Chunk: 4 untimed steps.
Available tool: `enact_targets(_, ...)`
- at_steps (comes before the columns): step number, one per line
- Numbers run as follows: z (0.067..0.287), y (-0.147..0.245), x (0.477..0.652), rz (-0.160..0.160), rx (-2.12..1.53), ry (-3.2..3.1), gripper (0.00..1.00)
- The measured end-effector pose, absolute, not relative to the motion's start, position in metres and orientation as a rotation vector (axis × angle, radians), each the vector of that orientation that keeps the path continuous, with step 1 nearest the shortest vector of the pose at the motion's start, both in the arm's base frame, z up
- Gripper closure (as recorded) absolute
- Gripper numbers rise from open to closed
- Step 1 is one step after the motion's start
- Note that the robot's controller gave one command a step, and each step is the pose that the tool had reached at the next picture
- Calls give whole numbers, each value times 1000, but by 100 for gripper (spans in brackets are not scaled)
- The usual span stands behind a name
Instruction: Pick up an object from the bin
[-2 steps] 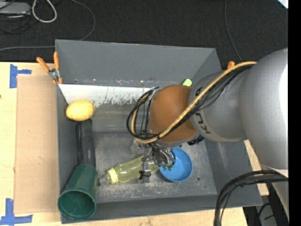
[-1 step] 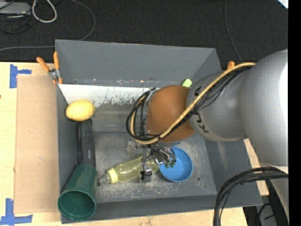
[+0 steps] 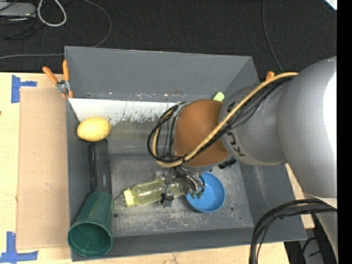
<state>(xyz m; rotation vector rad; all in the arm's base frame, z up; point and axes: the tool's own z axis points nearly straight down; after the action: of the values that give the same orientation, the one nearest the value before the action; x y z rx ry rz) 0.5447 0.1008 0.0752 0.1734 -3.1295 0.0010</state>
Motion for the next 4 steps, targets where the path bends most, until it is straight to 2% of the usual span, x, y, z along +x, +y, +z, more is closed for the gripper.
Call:
enact_targets(1, 75, 101, 545, 1, 173, -3129, 100)
enact_targets(3, 109, 101, 544, 1, 169, -3128, 100)
enact_targets(4, 111, 101, 544, 1, 166, -3126, 100)
